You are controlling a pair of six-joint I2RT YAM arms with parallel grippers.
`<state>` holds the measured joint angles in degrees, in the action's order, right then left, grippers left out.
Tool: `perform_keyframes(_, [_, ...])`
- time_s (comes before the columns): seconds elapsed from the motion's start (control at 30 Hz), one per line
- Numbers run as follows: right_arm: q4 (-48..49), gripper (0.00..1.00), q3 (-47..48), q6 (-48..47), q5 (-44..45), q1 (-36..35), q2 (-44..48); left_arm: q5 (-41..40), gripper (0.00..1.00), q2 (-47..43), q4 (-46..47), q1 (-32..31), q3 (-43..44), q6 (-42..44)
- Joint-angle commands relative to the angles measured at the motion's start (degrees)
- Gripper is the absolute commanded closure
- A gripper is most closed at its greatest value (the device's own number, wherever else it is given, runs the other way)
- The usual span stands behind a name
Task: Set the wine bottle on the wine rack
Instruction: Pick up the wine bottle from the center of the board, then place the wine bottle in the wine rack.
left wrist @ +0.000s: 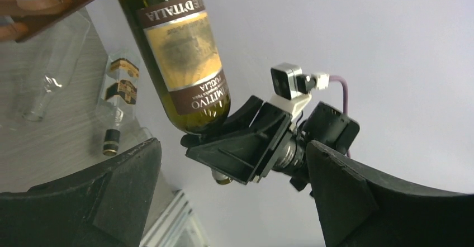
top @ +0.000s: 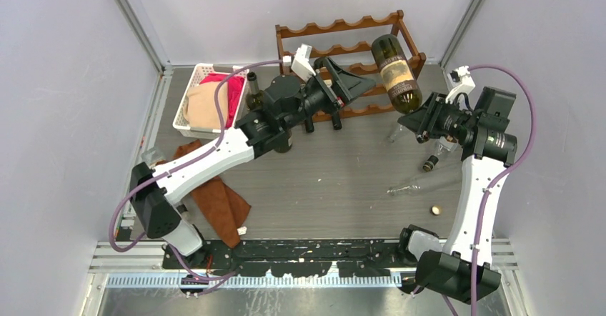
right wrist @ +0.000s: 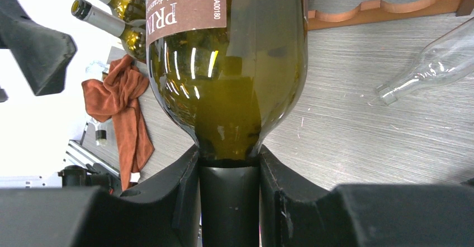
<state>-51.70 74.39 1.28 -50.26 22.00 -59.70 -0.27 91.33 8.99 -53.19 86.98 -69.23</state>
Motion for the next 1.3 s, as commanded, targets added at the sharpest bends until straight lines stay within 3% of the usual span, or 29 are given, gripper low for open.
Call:
perform_keyframes(0.0, [6.8, 0.99, 2.7, -0.7, -4.0, 0.3, 0.7, 5.8, 0.0, -4.4, -3.2, 0.0, 3.8, 11.0])
perform_keyframes(0.27, [-2.9, 0.99, 0.3, -11.2, -0.8, 0.3, 3.5, 13.4, 0.0, -8.8, -10.6, 2.5, 6.4, 28.5])
perform_keyframes(0.5, [-8.2, 0.99, -5.7, -17.6, -0.2, 0.3, 5.5, 21.6, 0.0, -10.0, -16.9, 10.6, 10.1, 32.4])
perform_keyframes(0.7, [-8.0, 0.99, -11.9, -18.8, 2.1, -0.5, 5.9, 22.8, 0.0, -10.0, -21.6, 16.9, 11.9, 34.7])
perform_keyframes(0.9, [-1.5, 0.99, -18.8, -14.3, 7.2, -3.3, 6.8, 23.2, 0.0, -11.8, -21.9, 22.2, 9.8, 35.0])
perform_keyframes(1.13, [7.7, 0.99, -20.2, -5.8, 16.2, -14.2, 1.9, 23.5, 0.0, -11.7, -22.0, 26.4, 8.6, 34.7])
perform_keyframes(1.27, [13.2, 0.99, -22.2, 1.3, 19.5, -16.3, 0.1, 23.2, 0.0, -12.0, -20.9, 27.7, 7.3, 34.3])
